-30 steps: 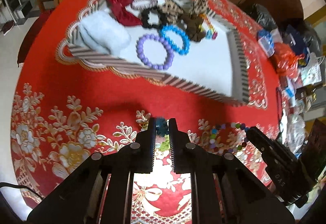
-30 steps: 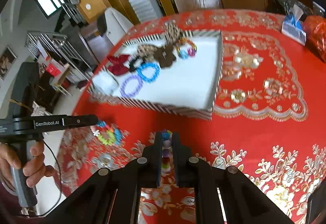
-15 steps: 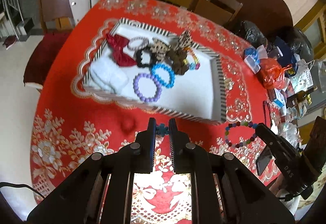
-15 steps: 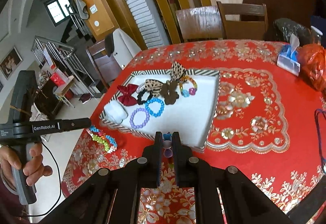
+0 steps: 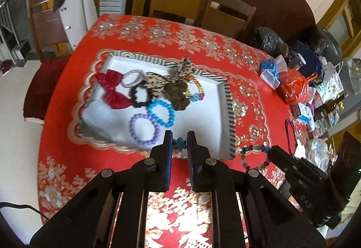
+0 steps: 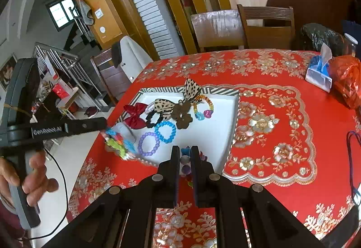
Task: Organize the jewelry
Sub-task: 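Carry both bracelets into the tray and open both tools to release them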
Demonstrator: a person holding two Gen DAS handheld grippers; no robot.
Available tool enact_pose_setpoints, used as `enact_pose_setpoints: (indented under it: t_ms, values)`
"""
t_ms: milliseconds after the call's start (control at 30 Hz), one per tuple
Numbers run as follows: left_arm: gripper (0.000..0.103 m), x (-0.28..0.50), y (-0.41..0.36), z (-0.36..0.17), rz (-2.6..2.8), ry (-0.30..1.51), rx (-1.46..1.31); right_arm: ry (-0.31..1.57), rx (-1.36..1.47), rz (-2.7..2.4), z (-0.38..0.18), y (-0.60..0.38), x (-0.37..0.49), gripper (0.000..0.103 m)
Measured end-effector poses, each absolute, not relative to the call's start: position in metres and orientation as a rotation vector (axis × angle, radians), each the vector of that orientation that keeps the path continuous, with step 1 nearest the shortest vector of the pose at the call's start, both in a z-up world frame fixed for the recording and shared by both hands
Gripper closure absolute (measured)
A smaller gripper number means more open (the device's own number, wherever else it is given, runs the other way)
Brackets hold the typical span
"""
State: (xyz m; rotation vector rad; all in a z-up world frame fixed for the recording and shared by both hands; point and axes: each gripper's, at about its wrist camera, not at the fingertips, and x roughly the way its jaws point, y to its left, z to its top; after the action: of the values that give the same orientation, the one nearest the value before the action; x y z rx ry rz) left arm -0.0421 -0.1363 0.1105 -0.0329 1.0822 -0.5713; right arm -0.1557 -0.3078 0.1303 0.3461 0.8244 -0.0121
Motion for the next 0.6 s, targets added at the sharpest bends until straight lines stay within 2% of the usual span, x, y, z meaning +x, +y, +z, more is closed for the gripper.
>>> enact_pose_setpoints:
  t_ms: [333, 600]
  values:
    - [0.092, -0.030, -0.202, 0.065, -0.618, 1.149, 0.048, 0.857, 0.373, -0.050, 0.116, -0.330, -0.124, 0.094]
    - [0.092, -0.014, -0.201, 0.020, -0.570, 1.205, 0.126, 0.890, 0.398, -0.017, 0.104, -0.327, -0.097, 0.094]
